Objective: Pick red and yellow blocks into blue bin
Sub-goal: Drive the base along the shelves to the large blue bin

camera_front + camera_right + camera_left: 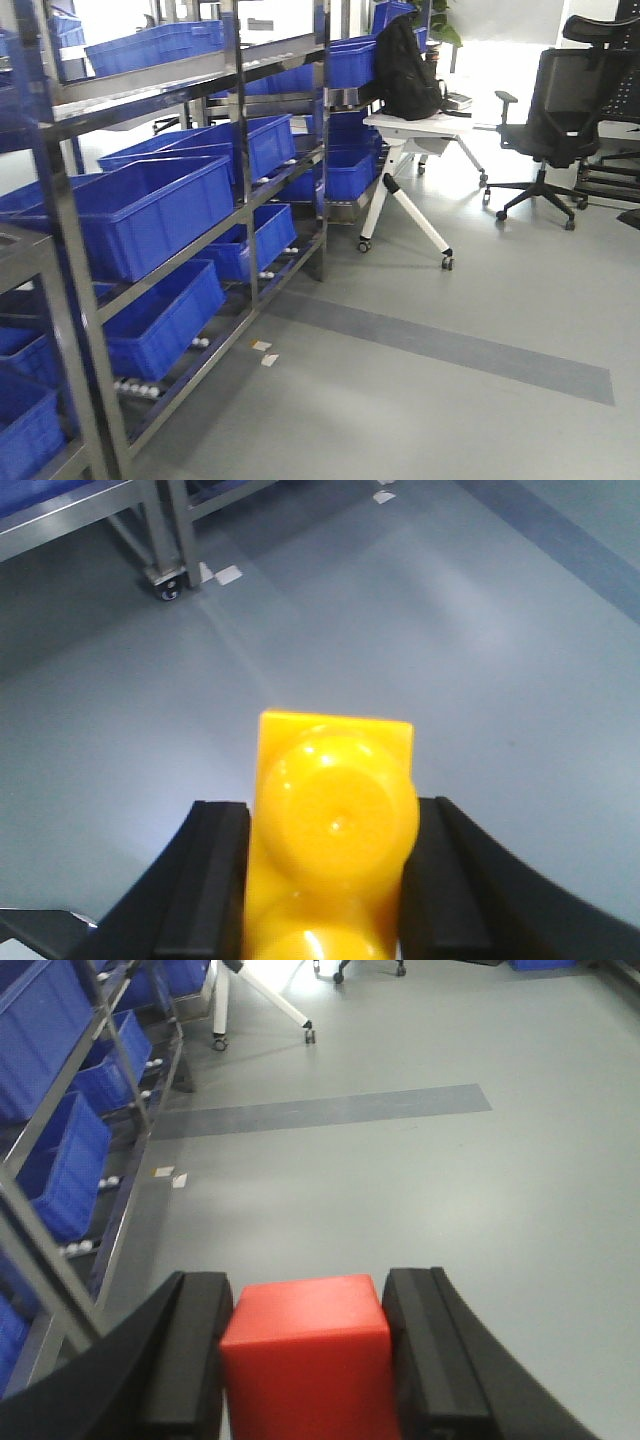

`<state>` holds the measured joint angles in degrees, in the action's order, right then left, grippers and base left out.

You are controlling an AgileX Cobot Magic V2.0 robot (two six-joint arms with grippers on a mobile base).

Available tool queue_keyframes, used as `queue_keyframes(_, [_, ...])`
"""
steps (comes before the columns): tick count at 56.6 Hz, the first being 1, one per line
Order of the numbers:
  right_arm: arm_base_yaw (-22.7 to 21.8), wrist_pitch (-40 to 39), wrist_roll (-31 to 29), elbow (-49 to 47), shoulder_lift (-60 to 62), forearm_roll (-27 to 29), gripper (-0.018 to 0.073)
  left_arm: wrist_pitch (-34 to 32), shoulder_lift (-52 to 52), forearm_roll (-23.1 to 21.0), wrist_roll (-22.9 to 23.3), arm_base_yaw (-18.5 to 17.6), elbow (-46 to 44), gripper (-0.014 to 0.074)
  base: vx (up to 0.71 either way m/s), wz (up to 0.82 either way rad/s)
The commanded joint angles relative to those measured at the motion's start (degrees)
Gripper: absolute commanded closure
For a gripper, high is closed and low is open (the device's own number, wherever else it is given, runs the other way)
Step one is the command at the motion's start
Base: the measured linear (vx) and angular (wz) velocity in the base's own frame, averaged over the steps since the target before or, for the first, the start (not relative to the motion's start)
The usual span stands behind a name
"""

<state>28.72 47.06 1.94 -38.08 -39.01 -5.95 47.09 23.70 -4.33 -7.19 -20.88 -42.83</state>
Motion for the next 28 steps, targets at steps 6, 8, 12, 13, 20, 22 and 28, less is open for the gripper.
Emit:
queue_keyframes(6, [-0.1,-3.6,-0.3,-1.7,0.0,-0.9,0.0349,-4.6,0.4,-0.5,0.1,-0.1,-1.4,0.0293,0.43,-0.19])
queue_keyframes(8, [-0.1,-3.6,-0.3,-1.7,0.0,-0.9,0.0349,-4.6,0.4,-0.5,0.1,-0.1,-1.4,0.0293,0.43,-0.18])
queue_keyframes(12, [-0.1,-3.6,-0.3,-1.7,0.0,-0.9,0.0349,-4.6,0.4,-0.5,0.1,-0.1,-1.4,0.0293,0.43,-0.16])
queue_keyframes(13, [-0.1,-3.6,-0.3,-1.7,0.0,-0.9,0.0349,-4.6,0.4,-0.5,0.1,-0.1,-1.4,0.0293,0.43,-0.14])
queue_keyframes(20, [-0.1,-3.6,-0.3,-1.7,0.0,-0.9,0.0349,-4.6,0.4,-0.5,0.1,-0.1,-1.4,0.0293,0.43,-0.11])
queue_keyframes(22, [-0.1,-3.6,-0.3,-1.7,0.0,-0.9,0.0349,-4.6,0.4,-0.5,0.1,-0.1,-1.4,0.0293,0.43,-0.03])
queue_keyframes(28, [-0.1,-3.6,-0.3,-1.7,0.0,-0.9,0.0349,-4.6,0.4,-0.5,0.1,-0.1,-1.4,0.0293,0.43,0.05])
